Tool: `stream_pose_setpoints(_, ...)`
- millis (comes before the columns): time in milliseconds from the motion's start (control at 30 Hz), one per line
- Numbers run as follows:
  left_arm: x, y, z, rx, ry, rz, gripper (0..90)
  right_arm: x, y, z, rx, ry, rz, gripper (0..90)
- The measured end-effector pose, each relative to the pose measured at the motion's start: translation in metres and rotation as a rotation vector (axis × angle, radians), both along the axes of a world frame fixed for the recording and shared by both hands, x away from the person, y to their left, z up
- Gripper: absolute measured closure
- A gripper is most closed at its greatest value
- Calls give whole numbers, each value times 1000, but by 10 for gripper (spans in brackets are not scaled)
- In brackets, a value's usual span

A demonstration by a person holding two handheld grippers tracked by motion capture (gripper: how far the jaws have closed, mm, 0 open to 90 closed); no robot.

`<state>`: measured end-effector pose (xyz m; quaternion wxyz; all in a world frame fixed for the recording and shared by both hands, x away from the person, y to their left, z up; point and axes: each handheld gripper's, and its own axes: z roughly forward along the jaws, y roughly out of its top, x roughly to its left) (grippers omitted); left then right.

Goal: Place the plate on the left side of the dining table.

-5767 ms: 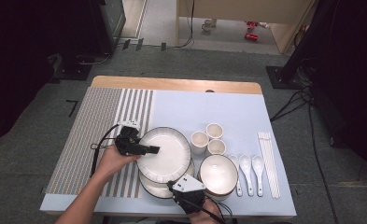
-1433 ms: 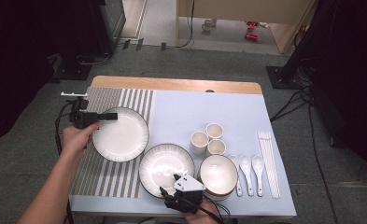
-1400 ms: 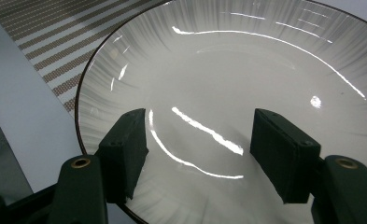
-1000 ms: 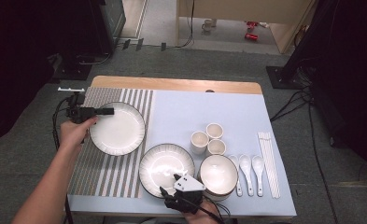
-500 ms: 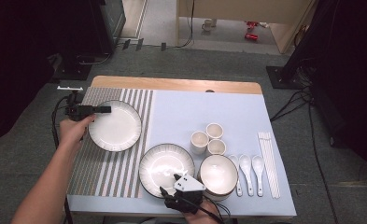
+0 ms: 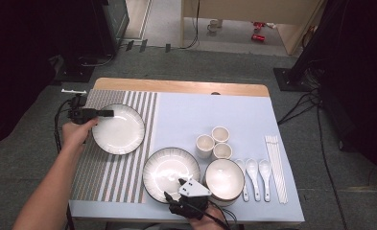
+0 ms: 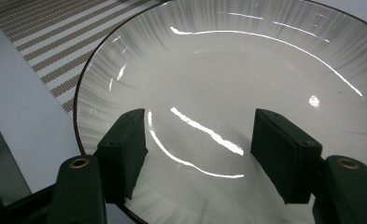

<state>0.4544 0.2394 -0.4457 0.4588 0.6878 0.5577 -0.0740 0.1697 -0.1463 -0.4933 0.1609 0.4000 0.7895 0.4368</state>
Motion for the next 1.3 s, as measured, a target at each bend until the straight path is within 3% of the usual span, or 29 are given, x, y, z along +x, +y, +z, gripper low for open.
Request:
stream_pose_setpoints(367, 3, 6, -6, -7, 17, -11, 806, 0, 0, 0, 0, -1, -1, 353)
stream_pose_setpoints(533, 3, 8, -8, -30, 17, -10, 787, 0, 0, 0, 0, -1, -2, 352)
stream_pose_setpoints(733, 3, 10, -9, -13, 12, -12, 728, 0, 0, 0, 1, -1, -3, 352)
stream_pose_setpoints(867, 2, 9, -10, 33, 11, -10, 647, 0, 0, 0, 0, -1, -3, 351)
stream_pose_setpoints(1133, 3, 10, -13, 82, 11, -9, 568, 0, 0, 0, 0, -2, -4, 351)
stream_pose_setpoints(1300, 3, 12, -15, 84, 18, -5, 526, 0, 0, 0, -1, -3, -4, 351)
